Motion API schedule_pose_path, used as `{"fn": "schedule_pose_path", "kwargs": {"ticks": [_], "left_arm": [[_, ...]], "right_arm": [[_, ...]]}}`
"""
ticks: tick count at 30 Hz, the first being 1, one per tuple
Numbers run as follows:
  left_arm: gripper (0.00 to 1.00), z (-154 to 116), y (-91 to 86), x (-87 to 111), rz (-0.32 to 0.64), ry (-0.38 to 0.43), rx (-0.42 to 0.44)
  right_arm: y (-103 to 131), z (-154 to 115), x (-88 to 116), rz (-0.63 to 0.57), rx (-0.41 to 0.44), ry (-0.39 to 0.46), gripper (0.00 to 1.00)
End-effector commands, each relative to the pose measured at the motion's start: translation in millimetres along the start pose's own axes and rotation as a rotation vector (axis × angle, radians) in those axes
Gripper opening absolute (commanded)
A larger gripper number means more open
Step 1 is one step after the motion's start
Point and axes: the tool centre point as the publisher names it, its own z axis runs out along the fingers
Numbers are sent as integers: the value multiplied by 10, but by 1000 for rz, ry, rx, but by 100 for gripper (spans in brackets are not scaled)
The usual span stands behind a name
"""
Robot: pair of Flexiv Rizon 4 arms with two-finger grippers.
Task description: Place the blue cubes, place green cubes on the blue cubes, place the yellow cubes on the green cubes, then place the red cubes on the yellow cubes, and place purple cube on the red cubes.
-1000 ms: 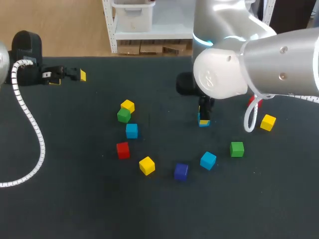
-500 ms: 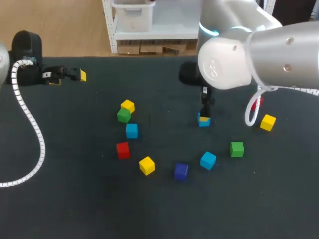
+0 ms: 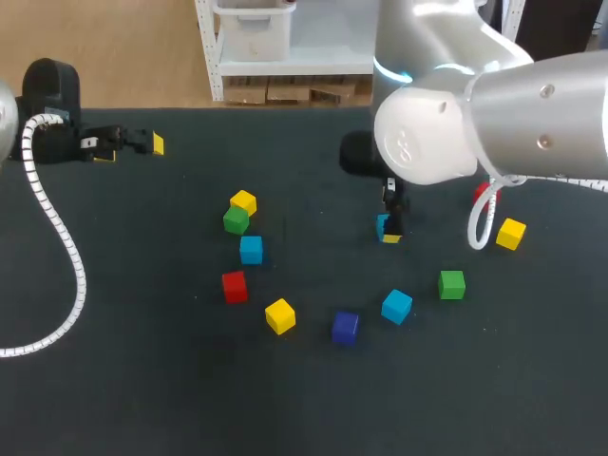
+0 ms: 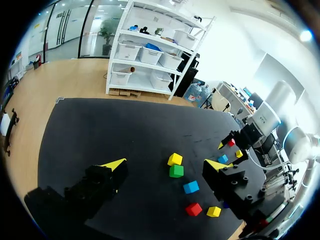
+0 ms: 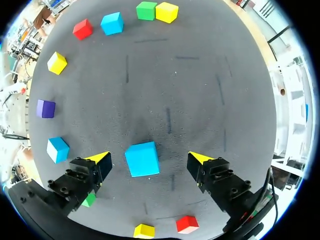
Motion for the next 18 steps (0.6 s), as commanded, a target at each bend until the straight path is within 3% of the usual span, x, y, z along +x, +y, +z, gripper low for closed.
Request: {"fn": "schedule_pose_path", "kwargs": {"ticks": [1,2,4,5,15,18], "left_arm": [[100,-1,25,13,2,-7,12],[100,-1,25,13,2,-7,12],[100,-1,25,13,2,-7,12],[100,-1,25,13,2,-7,12],[100,-1,25,13,2,-7,12],[100,-1,25,13,2,-7,12]], "right_arm": [[18,20,-2,2,14,3,80],[19,21,-2,4,13,4,77],[21,22,-1,8,9,4,55],[22,25,-2,12,7,6,50],[32,37,-8,34,-12,16,33],[37,48,-10,41,-17,17,32]]}}
